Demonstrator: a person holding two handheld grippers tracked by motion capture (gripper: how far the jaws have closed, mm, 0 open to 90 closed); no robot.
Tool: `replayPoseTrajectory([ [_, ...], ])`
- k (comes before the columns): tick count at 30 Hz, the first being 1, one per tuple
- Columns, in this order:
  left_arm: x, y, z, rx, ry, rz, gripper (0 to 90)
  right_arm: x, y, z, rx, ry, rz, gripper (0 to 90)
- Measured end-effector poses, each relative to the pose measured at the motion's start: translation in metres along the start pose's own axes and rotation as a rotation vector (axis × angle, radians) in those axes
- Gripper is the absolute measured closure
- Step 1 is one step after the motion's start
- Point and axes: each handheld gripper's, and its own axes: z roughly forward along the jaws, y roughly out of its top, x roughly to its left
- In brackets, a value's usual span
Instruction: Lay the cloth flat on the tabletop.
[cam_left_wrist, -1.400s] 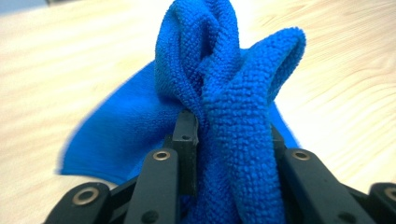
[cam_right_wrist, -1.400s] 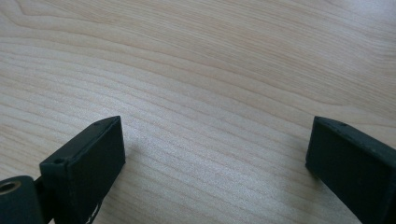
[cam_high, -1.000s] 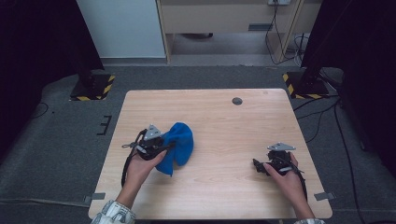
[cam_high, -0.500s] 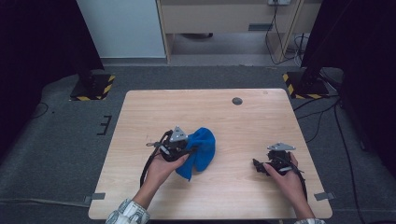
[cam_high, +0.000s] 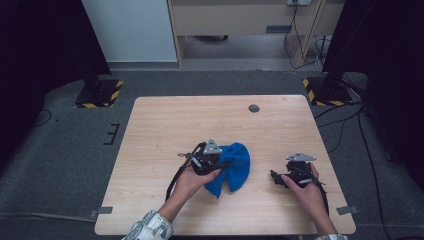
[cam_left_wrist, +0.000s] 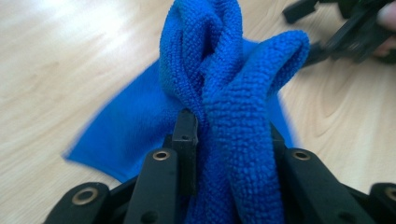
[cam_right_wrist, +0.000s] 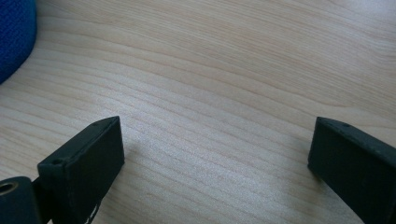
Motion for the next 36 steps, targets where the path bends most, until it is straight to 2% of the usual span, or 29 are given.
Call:
replayPoseTrajectory([
  [9, 0.022, -0.02, 0.036, 0.086, 0.061, 0.003, 63.0, 0.002, 0.0, 0.0, -0.004, -0.012, 0.004, 4.6],
  [10, 0.023, -0.022, 0.039, 0.081, 0.059, -0.003, 60.7, 0.003, 0.0, 0.0, -0.004, -0.012, 0.003, 4.6],
  [11, 0.022, -0.023, 0.04, 0.08, 0.06, -0.003, 54.3, 0.004, 0.0, -0.001, -0.002, -0.004, -0.001, 5.1],
  [12, 0.022, -0.023, 0.041, 0.08, 0.071, 0.003, 54.3, 0.004, 0.0, -0.001, -0.002, -0.004, -0.001, 5.1],
  [13, 0.022, -0.022, 0.04, 0.078, 0.08, 0.002, 48.8, 0.004, 0.0, -0.001, -0.001, -0.001, -0.005, 6.1],
  [15, 0.021, -0.02, 0.035, 0.052, 0.072, -0.01, 35.9, 0.006, 0.001, -0.002, -0.004, 0.008, -0.012, 11.5],
  [19, 0.019, -0.015, 0.015, -0.037, 0.092, -0.034, 16.1, 0.017, 0.005, -0.008, -0.036, 0.037, -0.048, 13.4],
  [20, 0.019, -0.015, 0.015, -0.037, 0.092, -0.034, 14.8, 0.017, 0.005, -0.008, -0.036, 0.037, -0.048, 13.4],
  [21, 0.019, -0.015, 0.005, -0.073, 0.096, -0.039, 14.0, 0.022, 0.007, -0.012, -0.057, 0.046, -0.062, 14.9],
  [22, 0.019, -0.015, 0.005, -0.073, 0.096, -0.039, 13.1, 0.025, 0.009, -0.014, -0.067, 0.052, -0.069, 16.4],
  [26, 0.019, -0.019, -0.013, -0.098, 0.112, -0.019, 10.8, 0.033, 0.011, -0.019, -0.086, 0.081, -0.09, 20.6],
  [27, 0.02, -0.021, -0.017, -0.102, 0.113, -0.022, 10.4, 0.038, 0.012, -0.021, -0.092, 0.095, -0.1, 24.9],
  [30, 0.021, -0.027, -0.027, -0.132, 0.11, -0.044, 9.9, 0.042, 0.013, -0.022, -0.096, 0.107, -0.111, 25.9],
  [31, 0.021, -0.028, -0.029, -0.131, 0.117, -0.038, 9.8, 0.046, 0.013, -0.024, -0.101, 0.125, -0.122, 30.7],
  [32, 0.021, -0.029, -0.031, -0.131, 0.127, -0.034, 9.8, 0.046, 0.013, -0.024, -0.101, 0.125, -0.122, 30.7],
  [34, 0.022, -0.031, -0.033, -0.145, 0.117, -0.056, 9.8, 0.051, 0.014, -0.025, -0.108, 0.141, -0.14, 33.5],
  [36, 0.023, -0.034, -0.036, -0.143, 0.126, -0.054, 10.1, 0.055, 0.014, -0.026, -0.114, 0.166, -0.154, 37.2],
])
